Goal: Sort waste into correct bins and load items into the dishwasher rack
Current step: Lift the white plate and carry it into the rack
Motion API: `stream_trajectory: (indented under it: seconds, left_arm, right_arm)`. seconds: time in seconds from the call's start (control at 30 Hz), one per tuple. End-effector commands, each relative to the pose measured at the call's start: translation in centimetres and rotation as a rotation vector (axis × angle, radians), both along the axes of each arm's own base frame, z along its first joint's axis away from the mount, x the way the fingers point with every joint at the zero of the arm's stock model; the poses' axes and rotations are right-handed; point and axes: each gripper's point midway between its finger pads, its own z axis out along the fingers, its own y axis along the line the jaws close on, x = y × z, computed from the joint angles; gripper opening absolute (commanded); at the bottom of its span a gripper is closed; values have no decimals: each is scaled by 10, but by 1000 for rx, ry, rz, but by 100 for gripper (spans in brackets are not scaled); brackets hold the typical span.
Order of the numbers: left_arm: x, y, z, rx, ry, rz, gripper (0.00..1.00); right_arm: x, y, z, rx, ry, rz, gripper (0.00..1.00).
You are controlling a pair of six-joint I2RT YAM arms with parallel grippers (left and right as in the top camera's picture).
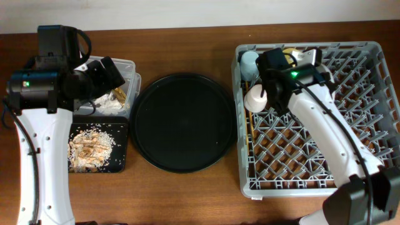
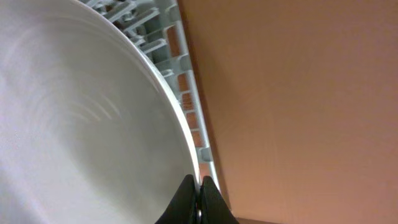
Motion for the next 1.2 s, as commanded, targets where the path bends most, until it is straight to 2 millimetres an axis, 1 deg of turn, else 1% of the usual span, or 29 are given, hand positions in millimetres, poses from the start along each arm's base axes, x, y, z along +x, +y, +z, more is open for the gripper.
stream_trajectory:
  seconds: [0.0, 0.13, 0.17, 0.23, 0.27, 0.37, 0.57, 0.63, 0.7, 0.73, 0.9, 1.0, 1.03, 1.13, 1.17]
  left_arm:
    - [-1, 0, 5, 4, -15, -12, 99]
    - [-1, 0, 5, 4, -14, -12, 99]
    - [-1, 0, 5, 4, -15, -12, 99]
    - [-1, 0, 5, 4, -15, -12, 99]
    - [-1, 0, 5, 4, -15, -12, 99]
    - [-1, 0, 5, 4, -15, -12, 99]
    - [-1, 0, 5, 4, -15, -12, 99]
    - [-1, 0, 5, 4, -15, -12, 99]
    - [-1, 0, 5, 4, -15, -12, 99]
    - [-1, 0, 5, 4, -15, -12, 99]
    - [-1, 0, 5, 4, -15, -12, 99]
    - [-1, 0, 5, 4, -15, -12, 99]
    - [-1, 0, 5, 4, -15, -12, 99]
    - [-1, 0, 5, 4, -15, -12, 99]
    - [-1, 0, 5, 4, -15, -12, 99]
  right_arm:
    - [4, 7, -6, 26, -11, 8, 4]
    - [5, 11, -9, 49, -11, 15, 4]
    - [6, 8, -4, 19, -22, 13, 4]
    - [8, 0, 17, -92, -75, -4, 4]
    - [9, 1, 21, -89, -91, -5, 4]
    - [9, 9, 20, -27, -97, 16, 4]
    - [14, 32, 24, -54, -69, 105, 4]
    - [13, 30, 29, -85, -77, 99, 4]
    - [13, 26, 40, -147, -103, 84, 4]
    - [14, 26, 41, -152, -112, 82, 4]
    - [13, 26, 42, -144, -119, 83, 4]
    - [16, 36, 21, -11, -80, 114, 4]
    - [16, 38, 17, 11, -74, 118, 4]
    - [16, 38, 17, 14, -72, 120, 4]
    - [16, 40, 13, 36, -65, 125, 4]
